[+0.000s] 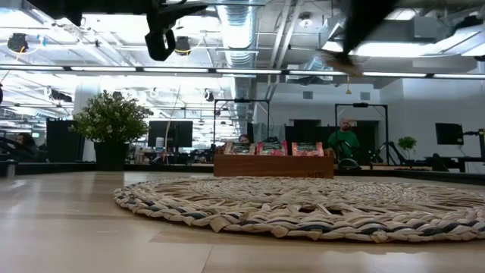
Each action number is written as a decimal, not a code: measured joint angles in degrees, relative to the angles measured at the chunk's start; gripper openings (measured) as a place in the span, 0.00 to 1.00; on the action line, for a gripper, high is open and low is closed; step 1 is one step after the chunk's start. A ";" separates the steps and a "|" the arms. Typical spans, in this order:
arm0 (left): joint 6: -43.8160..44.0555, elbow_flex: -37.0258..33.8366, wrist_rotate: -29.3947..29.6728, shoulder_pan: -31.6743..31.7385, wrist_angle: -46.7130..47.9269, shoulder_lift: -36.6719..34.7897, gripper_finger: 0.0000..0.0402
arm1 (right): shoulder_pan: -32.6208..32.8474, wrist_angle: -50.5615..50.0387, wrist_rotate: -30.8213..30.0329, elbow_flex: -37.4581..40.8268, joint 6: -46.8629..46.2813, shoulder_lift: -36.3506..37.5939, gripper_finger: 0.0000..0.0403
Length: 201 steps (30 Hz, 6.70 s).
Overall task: Pick & Place Tea
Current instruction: Put the brown tea bag into the left section of the wooden organizer
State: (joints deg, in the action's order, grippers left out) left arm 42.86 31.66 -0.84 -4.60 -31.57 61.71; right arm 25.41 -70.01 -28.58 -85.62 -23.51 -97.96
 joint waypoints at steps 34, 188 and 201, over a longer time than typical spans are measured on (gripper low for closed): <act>12.26 13.02 5.47 0.02 10.96 11.02 0.35 | -9.81 13.32 0.27 -14.61 22.49 -4.45 0.00; -37.72 8.50 8.94 28.76 -19.50 43.18 0.31 | 19.72 -2.79 -19.47 12.46 -45.50 27.07 0.21; -36.99 8.50 9.56 28.61 -19.34 36.62 0.38 | 19.72 -2.81 -19.50 12.46 -45.46 27.05 0.21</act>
State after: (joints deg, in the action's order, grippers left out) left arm 5.87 40.16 8.72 24.01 -50.92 98.33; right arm 45.12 -72.82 -48.08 -73.17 -68.97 -70.91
